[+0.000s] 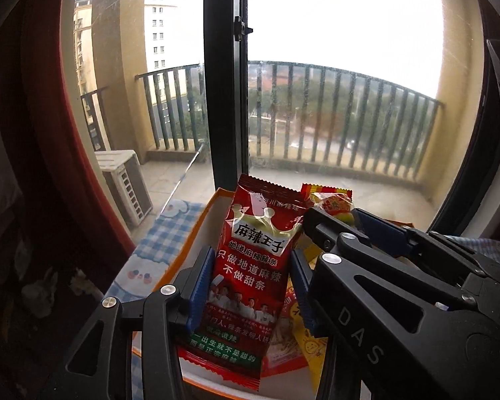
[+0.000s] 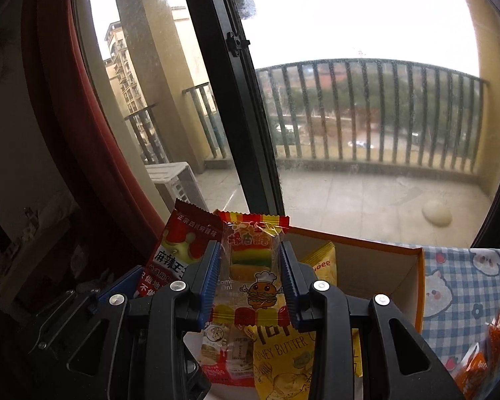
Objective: Organize snacks
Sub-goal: 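Open the left tool over the box while the right tool releases the candy inside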
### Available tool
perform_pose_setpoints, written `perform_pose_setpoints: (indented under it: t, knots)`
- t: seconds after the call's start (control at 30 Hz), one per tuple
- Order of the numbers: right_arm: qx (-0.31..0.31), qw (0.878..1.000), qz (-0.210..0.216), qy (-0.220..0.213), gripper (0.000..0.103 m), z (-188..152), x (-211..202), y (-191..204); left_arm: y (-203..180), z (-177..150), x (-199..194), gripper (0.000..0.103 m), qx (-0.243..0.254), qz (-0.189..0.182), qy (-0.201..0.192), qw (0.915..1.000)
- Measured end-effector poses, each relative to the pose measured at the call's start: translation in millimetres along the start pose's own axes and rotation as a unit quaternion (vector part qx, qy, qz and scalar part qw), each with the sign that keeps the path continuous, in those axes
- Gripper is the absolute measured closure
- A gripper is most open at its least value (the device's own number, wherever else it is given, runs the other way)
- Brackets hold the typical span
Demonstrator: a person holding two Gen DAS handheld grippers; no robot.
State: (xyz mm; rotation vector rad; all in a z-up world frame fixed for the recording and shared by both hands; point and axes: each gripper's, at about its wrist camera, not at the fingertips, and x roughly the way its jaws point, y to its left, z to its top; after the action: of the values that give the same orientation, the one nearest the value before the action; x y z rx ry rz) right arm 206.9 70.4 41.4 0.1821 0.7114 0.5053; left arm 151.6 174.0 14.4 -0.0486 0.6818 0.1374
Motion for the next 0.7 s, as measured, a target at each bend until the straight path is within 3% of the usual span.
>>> perform_pose_setpoints:
  t: [0.1, 0.47, 0.7]
  knots:
    - [0.01, 0.999, 0.015, 0.03, 0.065, -0.8, 18.5, 3.8, 8.7, -4.0, 15.4, 0.056, -0.004, -0.03, 0.023, 0.9993]
    - [0.003, 0.995, 0.008, 0.1, 0.06, -5.4, 64.1, 16.9, 18.2, -10.8, 43.5, 0.048, -0.023, -0.035, 0.103, 0.9938]
    - [0.033, 0.994, 0.021, 0.101, 0.032, -4.4, 52.1, 11.7, 9.9, -9.2, 33.6, 0.044, -0.01, -0.031, 0.085, 0.9958]
